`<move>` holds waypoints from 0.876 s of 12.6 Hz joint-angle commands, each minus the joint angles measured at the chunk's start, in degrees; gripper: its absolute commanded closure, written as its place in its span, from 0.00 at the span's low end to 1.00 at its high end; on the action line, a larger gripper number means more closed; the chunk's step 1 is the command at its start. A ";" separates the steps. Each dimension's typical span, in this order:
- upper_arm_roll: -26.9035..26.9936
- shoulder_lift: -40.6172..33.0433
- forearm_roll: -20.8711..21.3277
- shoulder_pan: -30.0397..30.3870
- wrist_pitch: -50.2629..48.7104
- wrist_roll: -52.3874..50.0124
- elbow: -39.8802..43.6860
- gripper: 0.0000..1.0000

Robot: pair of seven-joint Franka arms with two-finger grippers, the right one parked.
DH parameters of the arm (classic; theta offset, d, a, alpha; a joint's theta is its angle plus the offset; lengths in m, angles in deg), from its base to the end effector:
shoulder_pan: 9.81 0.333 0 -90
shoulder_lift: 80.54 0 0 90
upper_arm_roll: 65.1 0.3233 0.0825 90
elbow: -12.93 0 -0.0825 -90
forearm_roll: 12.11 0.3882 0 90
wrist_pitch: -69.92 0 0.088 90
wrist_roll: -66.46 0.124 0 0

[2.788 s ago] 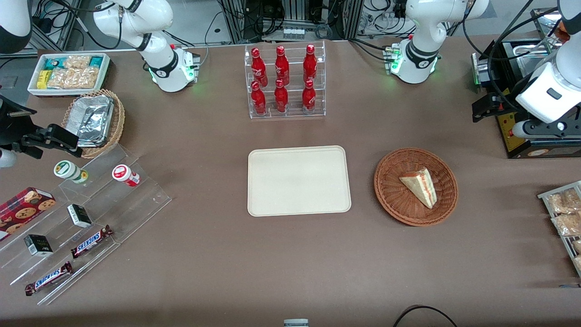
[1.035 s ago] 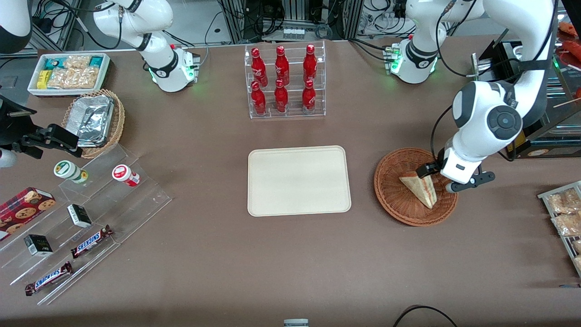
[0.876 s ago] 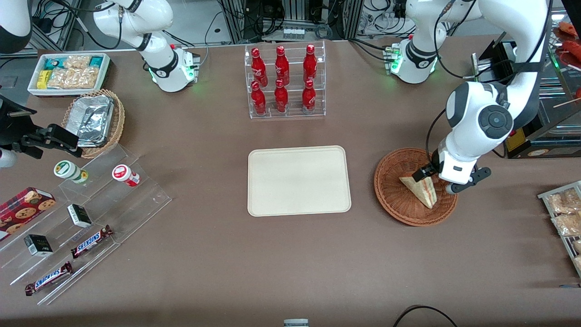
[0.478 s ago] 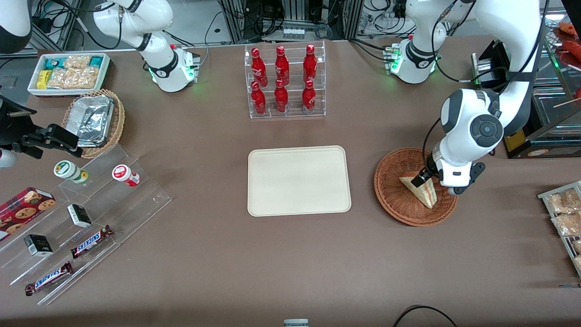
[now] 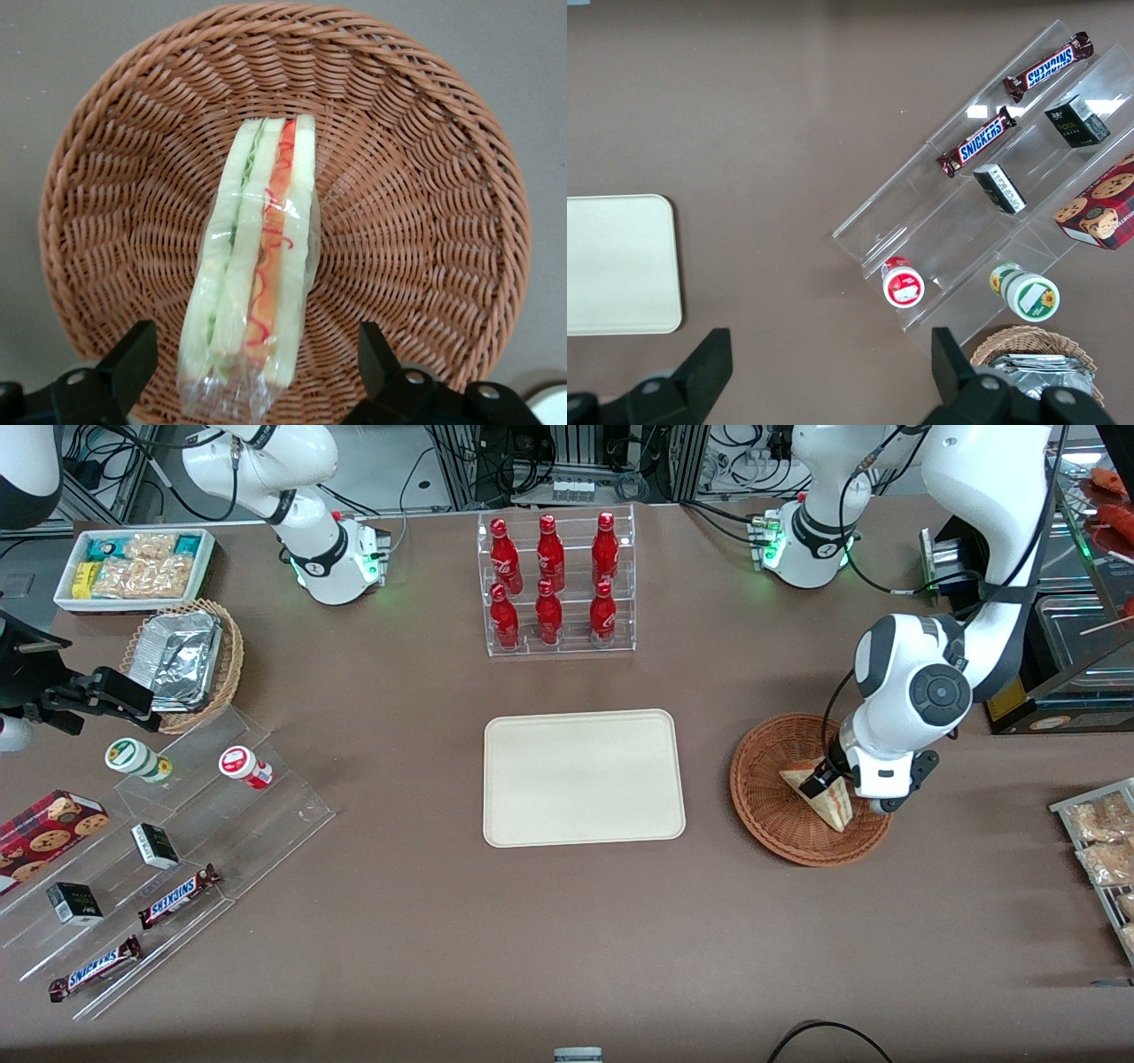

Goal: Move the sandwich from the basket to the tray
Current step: 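Lower the left gripper and close it on the wrapped sandwich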

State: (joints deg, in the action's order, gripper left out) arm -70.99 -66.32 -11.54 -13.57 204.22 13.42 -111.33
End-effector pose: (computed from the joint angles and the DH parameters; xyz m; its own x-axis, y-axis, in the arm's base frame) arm 0.5495 -0.0932 0.2608 0.7280 0.6832 -0.0578 0.6816 -0.7302 -0.0459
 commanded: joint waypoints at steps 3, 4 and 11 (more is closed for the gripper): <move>0.01 1.86 0.23 0.25 3.87 -1.27 -1.42 0.13; 0.01 1.95 0.23 0.25 3.87 -1.27 -1.50 0.39; 0.10 -2.53 0.05 0.25 -7.41 -1.45 3.74 0.87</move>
State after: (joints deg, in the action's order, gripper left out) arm -70.88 -65.50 -11.55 -13.38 204.36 13.10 -111.04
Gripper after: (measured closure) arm 0.802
